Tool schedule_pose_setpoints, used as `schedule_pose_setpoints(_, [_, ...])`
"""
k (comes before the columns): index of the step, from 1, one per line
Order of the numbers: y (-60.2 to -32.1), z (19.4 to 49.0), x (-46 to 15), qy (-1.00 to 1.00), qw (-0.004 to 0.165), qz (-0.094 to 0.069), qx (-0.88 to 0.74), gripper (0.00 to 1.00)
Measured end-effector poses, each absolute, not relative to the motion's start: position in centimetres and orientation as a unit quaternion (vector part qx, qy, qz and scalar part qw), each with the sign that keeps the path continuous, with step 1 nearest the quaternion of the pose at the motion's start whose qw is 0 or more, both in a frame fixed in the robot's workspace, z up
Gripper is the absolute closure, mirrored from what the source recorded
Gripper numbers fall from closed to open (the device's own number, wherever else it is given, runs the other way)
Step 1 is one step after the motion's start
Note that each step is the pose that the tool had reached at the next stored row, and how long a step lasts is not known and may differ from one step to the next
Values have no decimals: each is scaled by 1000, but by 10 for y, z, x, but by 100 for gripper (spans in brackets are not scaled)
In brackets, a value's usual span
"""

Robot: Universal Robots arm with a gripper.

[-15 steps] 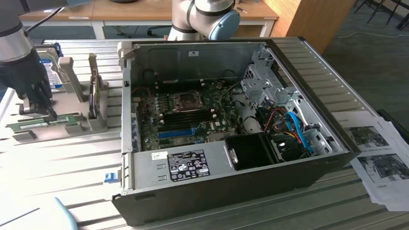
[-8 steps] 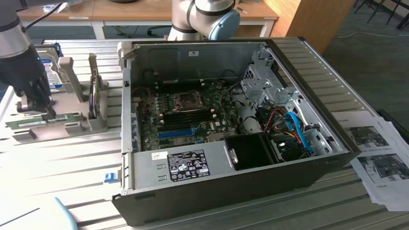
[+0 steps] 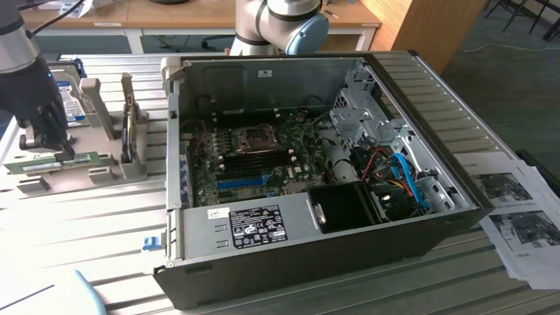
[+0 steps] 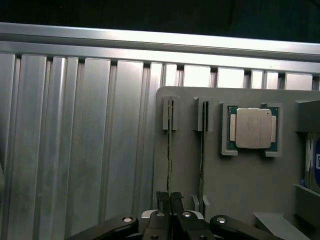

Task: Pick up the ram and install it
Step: 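Pick up the ram and move it above insertion slot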

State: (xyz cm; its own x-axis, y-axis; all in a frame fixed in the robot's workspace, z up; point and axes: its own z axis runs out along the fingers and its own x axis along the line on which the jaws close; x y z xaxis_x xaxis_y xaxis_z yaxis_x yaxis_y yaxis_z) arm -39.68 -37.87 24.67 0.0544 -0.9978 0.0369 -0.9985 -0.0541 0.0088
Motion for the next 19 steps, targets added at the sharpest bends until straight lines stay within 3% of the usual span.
schedule_pose_setpoints(19, [-379, 276, -397, -691, 16, 10, 723, 89])
